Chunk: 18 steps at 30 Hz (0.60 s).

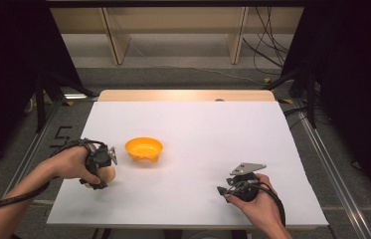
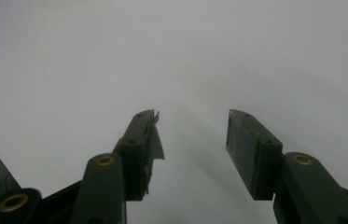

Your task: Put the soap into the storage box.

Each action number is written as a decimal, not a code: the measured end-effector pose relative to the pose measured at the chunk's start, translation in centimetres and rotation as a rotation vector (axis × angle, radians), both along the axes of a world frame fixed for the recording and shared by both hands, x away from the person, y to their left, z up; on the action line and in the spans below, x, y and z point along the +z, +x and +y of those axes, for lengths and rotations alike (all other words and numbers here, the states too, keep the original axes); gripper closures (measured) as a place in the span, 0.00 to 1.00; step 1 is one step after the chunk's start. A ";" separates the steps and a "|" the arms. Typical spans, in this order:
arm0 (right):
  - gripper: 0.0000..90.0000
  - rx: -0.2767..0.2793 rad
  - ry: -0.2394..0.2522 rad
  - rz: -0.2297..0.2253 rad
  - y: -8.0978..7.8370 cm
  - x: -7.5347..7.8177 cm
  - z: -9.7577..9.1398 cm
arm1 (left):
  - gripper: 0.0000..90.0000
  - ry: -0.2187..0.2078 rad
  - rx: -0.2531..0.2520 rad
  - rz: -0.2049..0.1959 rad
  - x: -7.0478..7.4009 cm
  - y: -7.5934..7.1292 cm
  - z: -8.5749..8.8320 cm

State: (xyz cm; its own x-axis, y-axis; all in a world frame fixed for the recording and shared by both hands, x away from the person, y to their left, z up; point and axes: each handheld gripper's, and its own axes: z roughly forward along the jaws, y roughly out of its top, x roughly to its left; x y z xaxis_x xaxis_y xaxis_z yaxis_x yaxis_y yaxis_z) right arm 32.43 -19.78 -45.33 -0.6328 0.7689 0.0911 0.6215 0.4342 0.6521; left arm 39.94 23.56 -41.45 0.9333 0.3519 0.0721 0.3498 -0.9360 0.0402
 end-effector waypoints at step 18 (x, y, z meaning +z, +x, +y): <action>0.59 0.004 -0.006 0.001 0.0 0.1 -0.1 | 0.36 -0.016 -0.008 -0.019 0.6 0.5 -0.4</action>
State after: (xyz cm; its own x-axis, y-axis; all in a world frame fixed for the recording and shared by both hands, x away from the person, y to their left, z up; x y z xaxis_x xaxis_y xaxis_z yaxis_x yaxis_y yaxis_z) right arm 32.42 -19.89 -45.19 -0.6359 0.7669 0.0873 0.6204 0.4406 0.6488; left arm 40.49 23.19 -40.89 0.9344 0.3459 0.0848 0.3416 -0.9378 0.0615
